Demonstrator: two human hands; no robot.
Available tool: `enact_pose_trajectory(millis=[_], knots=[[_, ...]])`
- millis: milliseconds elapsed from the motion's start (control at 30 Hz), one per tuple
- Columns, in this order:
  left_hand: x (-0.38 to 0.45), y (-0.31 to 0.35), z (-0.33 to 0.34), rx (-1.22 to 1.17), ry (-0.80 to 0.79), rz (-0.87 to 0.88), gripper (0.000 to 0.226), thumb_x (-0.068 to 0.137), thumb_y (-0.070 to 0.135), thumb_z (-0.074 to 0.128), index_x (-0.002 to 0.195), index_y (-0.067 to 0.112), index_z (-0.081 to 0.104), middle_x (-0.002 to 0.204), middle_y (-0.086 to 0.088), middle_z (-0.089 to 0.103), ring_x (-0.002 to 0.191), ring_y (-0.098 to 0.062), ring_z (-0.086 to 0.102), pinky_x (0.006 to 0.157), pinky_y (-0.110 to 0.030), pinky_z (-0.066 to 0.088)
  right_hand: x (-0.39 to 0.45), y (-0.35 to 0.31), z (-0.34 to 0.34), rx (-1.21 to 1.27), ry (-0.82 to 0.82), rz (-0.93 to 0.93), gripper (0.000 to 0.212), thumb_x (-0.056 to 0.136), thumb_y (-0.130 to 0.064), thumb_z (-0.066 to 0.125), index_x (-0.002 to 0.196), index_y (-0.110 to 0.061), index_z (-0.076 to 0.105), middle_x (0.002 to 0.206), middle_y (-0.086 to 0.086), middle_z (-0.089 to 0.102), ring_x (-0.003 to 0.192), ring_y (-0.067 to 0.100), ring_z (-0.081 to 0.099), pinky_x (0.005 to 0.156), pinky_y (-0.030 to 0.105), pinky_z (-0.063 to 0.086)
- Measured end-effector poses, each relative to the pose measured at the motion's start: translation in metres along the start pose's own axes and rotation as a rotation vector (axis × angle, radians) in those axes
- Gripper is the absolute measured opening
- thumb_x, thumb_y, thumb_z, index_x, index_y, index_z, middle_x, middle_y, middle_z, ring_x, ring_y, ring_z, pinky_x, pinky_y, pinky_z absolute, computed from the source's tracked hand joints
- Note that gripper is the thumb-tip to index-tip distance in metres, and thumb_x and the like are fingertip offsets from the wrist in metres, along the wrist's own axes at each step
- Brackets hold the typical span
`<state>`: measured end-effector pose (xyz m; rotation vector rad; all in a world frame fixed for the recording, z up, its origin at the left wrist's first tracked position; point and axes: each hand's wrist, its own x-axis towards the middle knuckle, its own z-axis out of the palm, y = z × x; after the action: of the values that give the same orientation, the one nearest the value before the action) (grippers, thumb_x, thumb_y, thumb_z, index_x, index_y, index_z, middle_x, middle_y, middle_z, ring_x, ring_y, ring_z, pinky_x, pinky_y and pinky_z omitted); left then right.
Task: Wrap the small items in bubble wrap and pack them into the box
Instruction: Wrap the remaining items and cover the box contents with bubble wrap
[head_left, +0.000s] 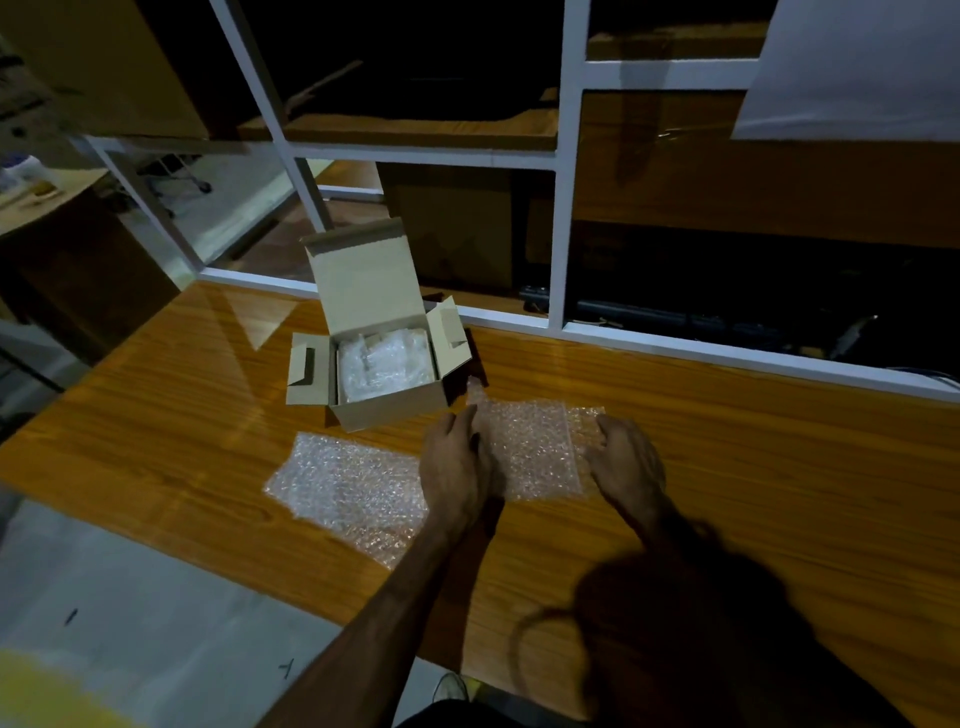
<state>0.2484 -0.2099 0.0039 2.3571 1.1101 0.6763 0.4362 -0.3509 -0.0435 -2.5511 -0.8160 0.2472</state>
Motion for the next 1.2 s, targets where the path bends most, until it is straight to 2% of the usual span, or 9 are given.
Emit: enact_pose_trajectory(millis=[133, 300, 500, 600, 700, 800, 867, 967, 1200], knots=[[0.000, 0.030, 0.017, -0.102, 0.026, 0.111, 0.043, 0.100, 0.019, 0.063, 0.143, 0.016, 0.058, 0.122, -0.009, 0.066, 0.101, -0.023, 0.061, 0.076, -0.036, 0.057, 0.001, -0.007, -0.007, 0.085, -0.046, 0.069, 0.052, 0.099, -0.021, 0.071, 0.149, -0.020, 0.055, 0.115, 0.003, 0.076, 0.081, 0.019, 0.070, 0.057, 0.026, 0.050], [-0.013, 0.065, 0.044, -0.109, -0.105, 0.230, 0.041, 0.107, 0.027, 0.056, 0.147, 0.016, 0.056, 0.125, -0.009, 0.068, 0.111, -0.023, 0.059, 0.084, -0.035, 0.053, 0.009, 0.001, -0.011, 0.337, -0.073, 0.194, 0.054, 0.101, -0.006, 0.066, 0.152, -0.014, 0.053, 0.142, 0.008, 0.066, 0.106, 0.024, 0.072, 0.077, 0.034, 0.061], [-0.039, 0.068, 0.066, -0.191, -0.432, 0.476, 0.040, 0.096, 0.014, 0.060, 0.135, 0.017, 0.055, 0.117, -0.005, 0.066, 0.109, -0.018, 0.057, 0.094, -0.035, 0.050, 0.014, 0.010, -0.013, 0.617, -0.059, 0.356, 0.040, 0.100, -0.001, 0.063, 0.140, -0.004, 0.062, 0.104, 0.007, 0.070, 0.092, 0.029, 0.071, 0.076, 0.043, 0.062], [-0.049, 0.063, 0.063, -0.277, -0.407, 0.501, 0.041, 0.096, 0.019, 0.065, 0.137, 0.018, 0.056, 0.122, -0.002, 0.064, 0.113, -0.018, 0.059, 0.096, -0.033, 0.050, 0.011, 0.012, -0.012, 0.614, -0.038, 0.332, 0.027, 0.107, -0.018, 0.059, 0.127, -0.005, 0.071, 0.102, 0.009, 0.075, 0.084, 0.026, 0.072, 0.068, 0.037, 0.060], [-0.053, 0.053, 0.052, -0.329, -0.163, 0.417, 0.030, 0.104, 0.019, 0.062, 0.134, 0.016, 0.063, 0.121, -0.002, 0.070, 0.111, -0.014, 0.062, 0.098, -0.032, 0.050, 0.008, 0.005, -0.015, 0.563, -0.045, 0.283, 0.029, 0.109, -0.030, 0.057, 0.122, -0.010, 0.073, 0.094, 0.004, 0.075, 0.078, 0.022, 0.075, 0.069, 0.039, 0.065], [-0.042, 0.042, 0.041, -0.100, 0.022, 0.181, 0.036, 0.108, 0.036, 0.047, 0.133, 0.018, 0.065, 0.122, -0.003, 0.070, 0.115, -0.018, 0.058, 0.100, -0.043, 0.048, 0.006, -0.006, -0.015, 0.400, -0.049, 0.192, 0.036, 0.103, -0.028, 0.067, 0.137, -0.016, 0.065, 0.115, 0.000, 0.074, 0.073, 0.006, 0.063, 0.066, 0.033, 0.058], [-0.028, 0.035, 0.038, 0.101, -0.102, -0.004, 0.053, 0.106, 0.051, 0.035, 0.140, 0.017, 0.059, 0.132, -0.008, 0.064, 0.124, -0.027, 0.052, 0.104, -0.046, 0.041, 0.005, -0.013, -0.014, 0.361, -0.070, 0.146, 0.051, 0.098, -0.025, 0.073, 0.145, -0.017, 0.057, 0.110, -0.001, 0.073, 0.074, 0.012, 0.068, 0.069, 0.044, 0.064], [-0.015, 0.030, 0.040, 0.286, -0.274, -0.163, 0.052, 0.101, 0.059, 0.047, 0.128, 0.016, 0.058, 0.129, -0.011, 0.060, 0.125, -0.030, 0.048, 0.105, -0.049, 0.036, 0.004, -0.020, -0.012, 0.303, -0.100, 0.114, 0.067, 0.090, -0.009, 0.079, 0.150, -0.017, 0.050, 0.094, -0.003, 0.068, 0.074, 0.021, 0.072, 0.064, 0.049, 0.065], [0.000, 0.034, 0.056, 0.192, -0.390, -0.306, 0.035, 0.081, 0.053, 0.070, 0.091, 0.020, 0.065, 0.111, -0.005, 0.062, 0.115, -0.030, 0.053, 0.099, -0.047, 0.040, 0.013, -0.022, -0.017, 0.312, -0.161, 0.135, 0.084, 0.082, -0.005, 0.086, 0.153, -0.017, 0.043, 0.101, -0.002, 0.067, 0.081, 0.020, 0.072, 0.068, 0.044, 0.066]])
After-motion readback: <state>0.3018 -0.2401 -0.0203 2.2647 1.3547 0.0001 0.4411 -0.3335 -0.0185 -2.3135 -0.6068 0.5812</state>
